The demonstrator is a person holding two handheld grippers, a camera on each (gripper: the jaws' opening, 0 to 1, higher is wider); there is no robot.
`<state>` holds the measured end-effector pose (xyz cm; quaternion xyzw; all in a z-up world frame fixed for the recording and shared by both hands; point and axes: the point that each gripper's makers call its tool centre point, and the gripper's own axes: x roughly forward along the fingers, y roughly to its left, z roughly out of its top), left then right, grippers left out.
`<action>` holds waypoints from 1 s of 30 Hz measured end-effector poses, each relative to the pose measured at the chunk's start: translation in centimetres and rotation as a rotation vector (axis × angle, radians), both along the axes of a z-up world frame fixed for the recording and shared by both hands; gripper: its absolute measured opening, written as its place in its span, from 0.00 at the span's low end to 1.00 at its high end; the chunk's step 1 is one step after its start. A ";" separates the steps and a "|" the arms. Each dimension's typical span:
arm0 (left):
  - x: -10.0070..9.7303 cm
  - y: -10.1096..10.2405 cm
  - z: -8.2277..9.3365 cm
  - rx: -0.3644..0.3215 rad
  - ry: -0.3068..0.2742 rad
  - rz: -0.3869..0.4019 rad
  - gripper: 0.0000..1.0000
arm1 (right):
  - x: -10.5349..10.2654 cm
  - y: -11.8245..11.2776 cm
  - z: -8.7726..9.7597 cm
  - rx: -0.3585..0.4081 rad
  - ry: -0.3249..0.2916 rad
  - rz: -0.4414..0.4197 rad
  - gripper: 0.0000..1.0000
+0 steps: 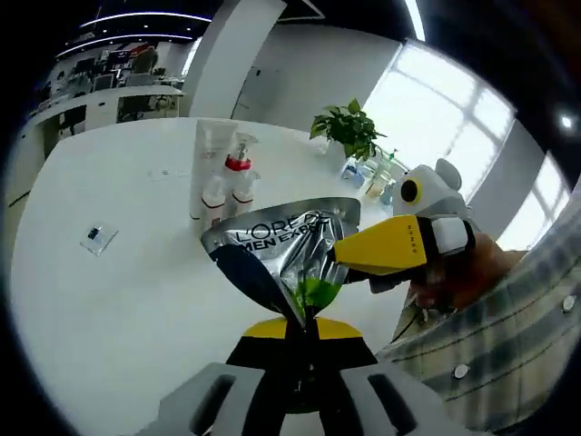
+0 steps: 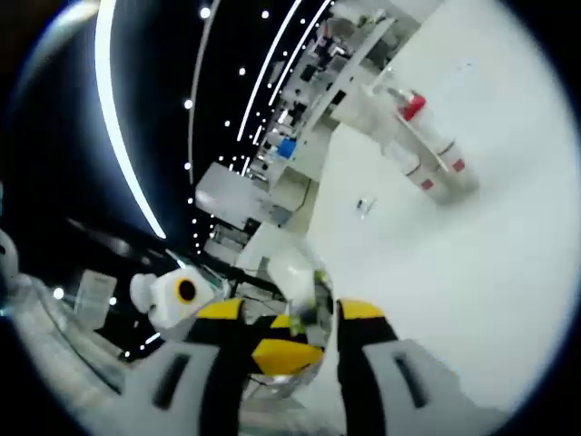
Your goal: Arrange the skincare products in the storage area until every visible bottle or jar stands upright without overlapping.
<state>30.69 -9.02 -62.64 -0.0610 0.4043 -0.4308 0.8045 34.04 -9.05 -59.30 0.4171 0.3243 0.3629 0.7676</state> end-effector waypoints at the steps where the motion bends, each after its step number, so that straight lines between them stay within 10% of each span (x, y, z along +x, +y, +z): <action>1: 0.0 0.0 0.1 0.011 -0.012 -0.004 0.07 | 0.2 -0.3 -0.2 -0.013 0.004 -0.014 0.28; 15: -0.4 -0.1 -0.1 0.049 -0.037 -0.040 0.11 | -0.4 -0.9 -0.9 -0.066 0.013 -0.005 0.08; 30: 0.0 1.1 1.0 -0.041 -0.011 -0.019 0.42 | 0.0 -2.3 0.1 -0.015 0.006 0.022 0.06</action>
